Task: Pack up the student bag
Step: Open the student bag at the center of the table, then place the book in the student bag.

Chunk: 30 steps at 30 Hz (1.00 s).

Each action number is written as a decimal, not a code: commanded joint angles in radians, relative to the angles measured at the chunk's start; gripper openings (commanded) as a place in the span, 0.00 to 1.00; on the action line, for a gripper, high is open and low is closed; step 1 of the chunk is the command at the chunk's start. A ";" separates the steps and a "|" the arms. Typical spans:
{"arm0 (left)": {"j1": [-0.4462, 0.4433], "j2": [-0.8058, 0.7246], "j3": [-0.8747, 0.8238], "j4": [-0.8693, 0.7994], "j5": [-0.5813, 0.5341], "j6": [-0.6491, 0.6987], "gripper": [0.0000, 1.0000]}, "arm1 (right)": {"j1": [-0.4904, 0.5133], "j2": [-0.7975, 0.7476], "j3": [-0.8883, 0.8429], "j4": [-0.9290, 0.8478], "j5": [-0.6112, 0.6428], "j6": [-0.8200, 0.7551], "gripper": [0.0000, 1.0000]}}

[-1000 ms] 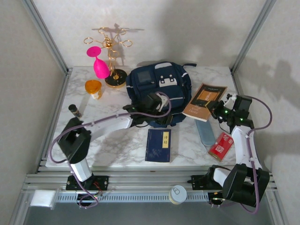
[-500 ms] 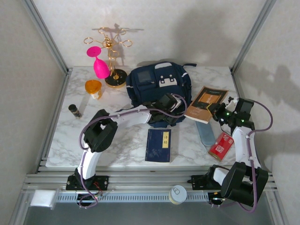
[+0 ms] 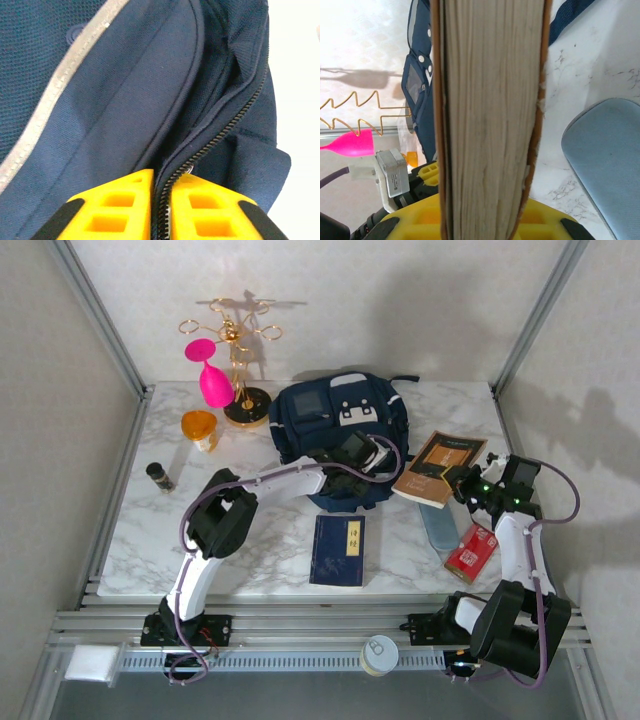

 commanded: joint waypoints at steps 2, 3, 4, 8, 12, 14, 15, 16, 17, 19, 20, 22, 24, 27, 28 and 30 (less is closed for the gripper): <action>0.011 -0.084 0.040 -0.049 -0.032 0.017 0.06 | -0.006 -0.013 0.015 0.034 -0.066 -0.014 0.00; 0.011 -0.103 0.040 -0.048 -0.040 0.017 0.05 | -0.006 -0.014 0.018 0.025 -0.071 -0.019 0.00; 0.011 -0.120 0.041 -0.047 -0.051 0.016 0.05 | -0.007 -0.018 0.020 0.016 -0.072 -0.023 0.00; 0.011 -0.194 0.071 -0.063 -0.133 0.018 0.03 | 0.003 -0.034 0.009 -0.004 -0.104 -0.024 0.00; 0.011 -0.251 0.110 -0.065 -0.193 0.031 0.01 | 0.057 -0.027 -0.010 0.007 -0.112 -0.015 0.00; 0.010 -0.281 0.113 -0.057 -0.199 0.034 0.00 | 0.117 -0.017 -0.017 0.044 -0.107 0.012 0.00; 0.010 -0.297 0.106 -0.048 -0.198 0.035 0.00 | 0.144 -0.007 -0.017 0.060 -0.105 0.024 0.00; 0.010 -0.316 0.098 -0.037 -0.195 0.038 0.00 | 0.177 0.009 -0.017 0.083 -0.103 0.035 0.00; 0.010 -0.334 0.092 -0.025 -0.194 0.041 0.00 | 0.209 0.030 -0.021 0.107 -0.102 0.048 0.00; 0.010 -0.364 0.078 -0.001 -0.190 0.052 0.00 | 0.274 0.078 -0.023 0.160 -0.094 0.069 0.00; 0.009 -0.374 0.076 0.002 -0.187 0.063 0.00 | 0.303 0.111 -0.018 0.190 -0.095 0.082 0.00; 0.009 -0.387 0.071 0.011 -0.202 0.068 0.00 | 0.359 0.181 0.008 0.247 -0.105 0.109 0.00; 0.009 -0.392 0.074 0.011 -0.207 0.071 0.00 | 0.421 0.252 0.059 0.287 -0.099 0.122 0.01; 0.008 -0.393 0.076 0.010 -0.209 0.066 0.00 | 0.497 0.372 0.146 0.335 -0.056 0.128 0.03; 0.009 -0.395 0.076 0.011 -0.210 0.058 0.00 | 0.513 0.425 0.175 0.363 -0.054 0.142 0.02; 0.009 -0.399 0.074 0.015 -0.206 0.050 0.00 | 0.533 0.512 0.233 0.395 -0.040 0.155 0.03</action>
